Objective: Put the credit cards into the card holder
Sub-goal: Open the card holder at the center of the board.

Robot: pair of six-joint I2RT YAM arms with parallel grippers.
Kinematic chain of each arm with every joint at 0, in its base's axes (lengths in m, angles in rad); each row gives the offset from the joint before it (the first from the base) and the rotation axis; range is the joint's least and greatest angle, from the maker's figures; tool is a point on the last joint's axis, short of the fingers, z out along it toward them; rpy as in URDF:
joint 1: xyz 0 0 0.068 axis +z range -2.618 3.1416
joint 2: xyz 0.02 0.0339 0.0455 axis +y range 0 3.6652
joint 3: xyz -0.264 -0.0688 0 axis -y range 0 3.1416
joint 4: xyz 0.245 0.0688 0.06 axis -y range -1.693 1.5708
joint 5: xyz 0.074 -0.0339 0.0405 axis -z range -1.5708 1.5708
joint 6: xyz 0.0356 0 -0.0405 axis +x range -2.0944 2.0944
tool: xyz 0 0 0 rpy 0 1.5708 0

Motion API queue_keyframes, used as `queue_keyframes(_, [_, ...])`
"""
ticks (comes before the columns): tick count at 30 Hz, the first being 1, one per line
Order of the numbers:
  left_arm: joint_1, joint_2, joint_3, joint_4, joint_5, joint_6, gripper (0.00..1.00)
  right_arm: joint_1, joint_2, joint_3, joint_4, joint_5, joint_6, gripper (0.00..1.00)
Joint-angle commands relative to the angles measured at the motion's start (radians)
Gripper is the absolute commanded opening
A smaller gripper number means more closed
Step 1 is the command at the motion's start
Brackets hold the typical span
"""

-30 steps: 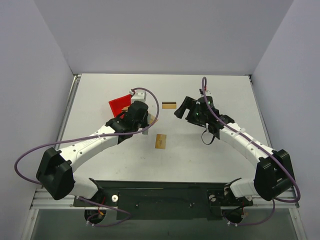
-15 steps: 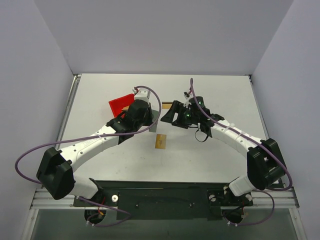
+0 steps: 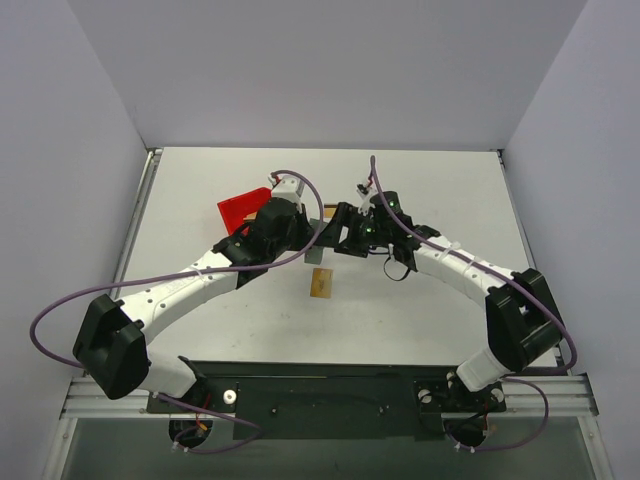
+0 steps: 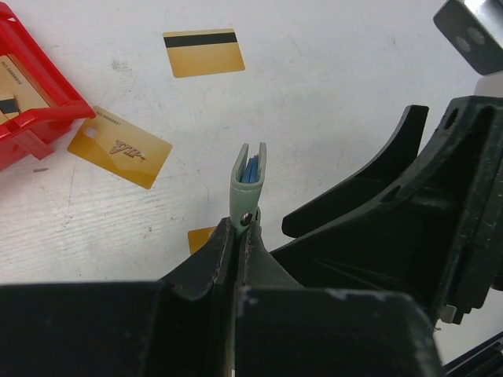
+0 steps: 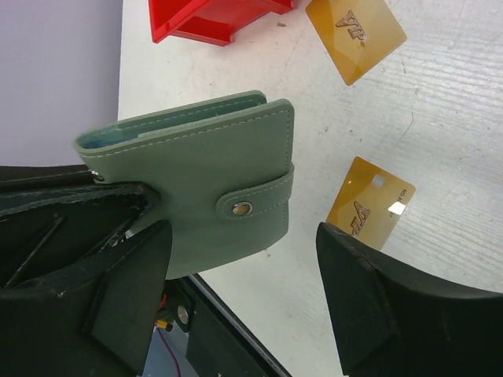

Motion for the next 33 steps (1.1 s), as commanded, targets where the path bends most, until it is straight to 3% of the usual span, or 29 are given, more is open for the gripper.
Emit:
queue_keyframes(1, [-0.005,-0.037,0.042,0.084,0.029,-0.017,0.0,0.004,0.008,0.045,-0.032,0.032,-0.01,0.68])
queue_keyframes(14, [-0.005,-0.069,0.025,0.104,0.097,-0.049,0.0,0.006,0.027,0.063,-0.136,0.171,-0.054,0.66])
queue_keyframes(24, [0.005,-0.1,0.012,0.093,0.042,-0.039,0.0,0.006,0.044,0.126,-0.383,0.343,-0.12,0.56])
queue_keyframes(33, [0.011,-0.117,-0.006,0.087,0.019,-0.045,0.0,-0.003,-0.016,0.125,-0.449,0.435,-0.158,0.54])
